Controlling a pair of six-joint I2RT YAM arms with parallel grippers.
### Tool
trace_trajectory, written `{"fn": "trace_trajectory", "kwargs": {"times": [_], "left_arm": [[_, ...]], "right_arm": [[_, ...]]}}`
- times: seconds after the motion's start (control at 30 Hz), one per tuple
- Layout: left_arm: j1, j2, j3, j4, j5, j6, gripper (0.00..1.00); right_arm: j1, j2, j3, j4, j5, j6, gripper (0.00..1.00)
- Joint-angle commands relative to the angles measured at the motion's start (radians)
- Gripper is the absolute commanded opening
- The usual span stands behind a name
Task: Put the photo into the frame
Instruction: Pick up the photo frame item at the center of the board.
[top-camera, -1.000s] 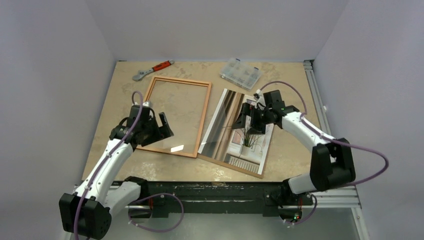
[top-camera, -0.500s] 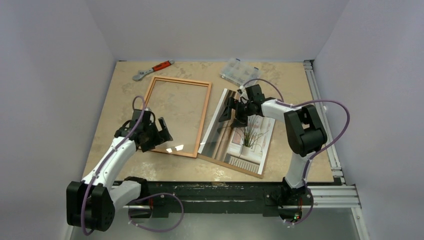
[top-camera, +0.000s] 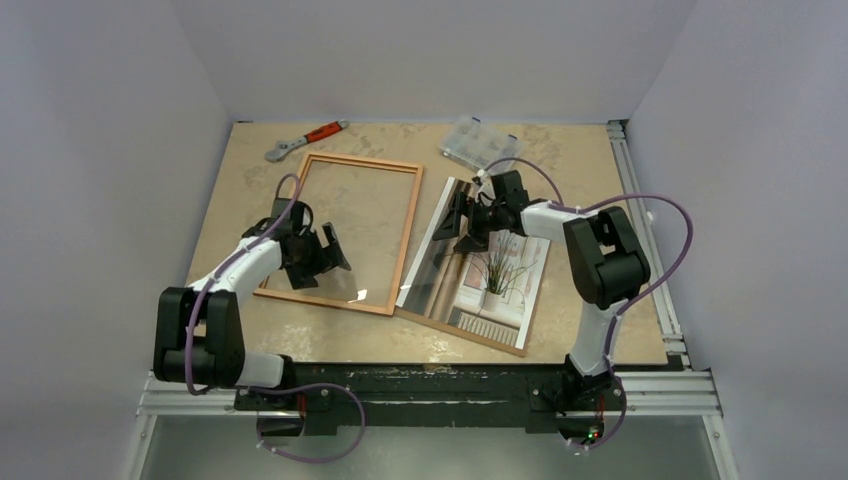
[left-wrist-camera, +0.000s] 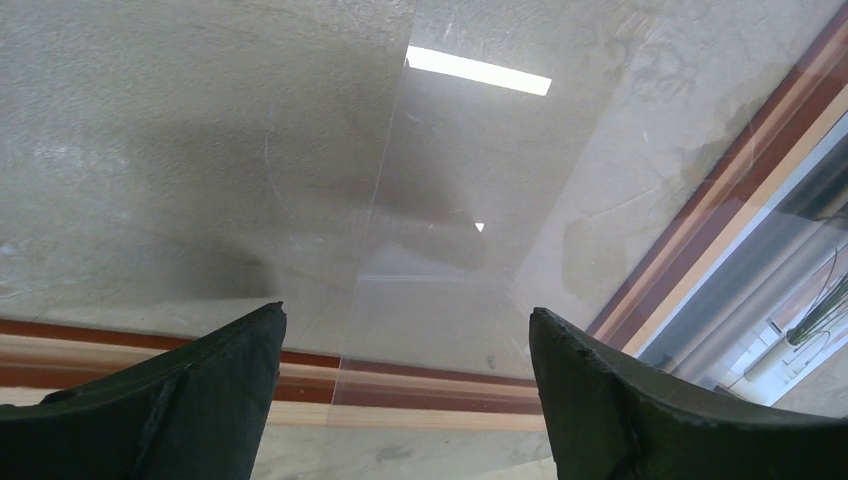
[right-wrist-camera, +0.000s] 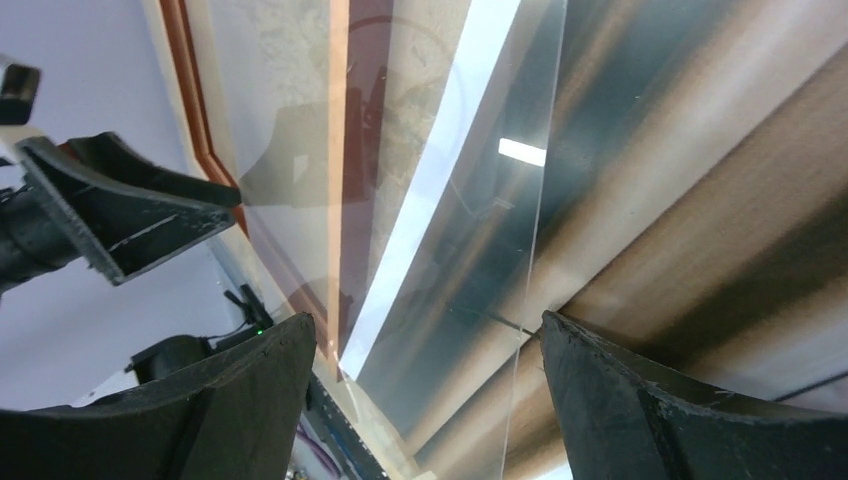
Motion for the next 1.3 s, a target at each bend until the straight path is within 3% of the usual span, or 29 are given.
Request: {"fn": "trace_trajectory", "kwargs": {"times": [0.0,0.37,0.5,0.63,0.77,1.0,1.23,1.27], "left_arm": [[0.006,0.026,0.032,0.06,0.056,0.033,0.87],[0.007,0.06,0.011,0.097,0.099,0.051,0.81],[0.006,0.064,0.002,0.117,0.138,0.048,0.81],[0.007,0.065,-0.006,0.129,0.169,0.048,0.8],[0.006,0.064,-0.016,0.134,0.175,0.051,0.78],[0.006,0.04,-0.021,0.129,0.181,0.065,0.78],[0.004,-0.019,-0.025,0.13,0.225,0.059,0.78],[0.002,-0.028,-0.027,0.136,0.236,0.053,0.78]], "right_arm": [[0.002,0.017,-0.04,0.123,-0.074,0.04,0.82],[-0.007,0.011,-0.163,0.487,-0.263,0.267,0.77],[-0.006,0.019,-0.207,0.704,-0.317,0.414,0.66],[-0.005,0.02,-0.22,0.775,-0.33,0.454,0.54],[-0.004,0.021,-0.227,0.799,-0.336,0.467,0.48],[-0.003,0.017,-0.202,0.64,-0.308,0.36,0.29],[-0.003,-0.108,-0.109,0.208,-0.164,0.082,0.0],[-0.003,-0.136,-0.095,0.158,-0.15,0.056,0.0]]}}
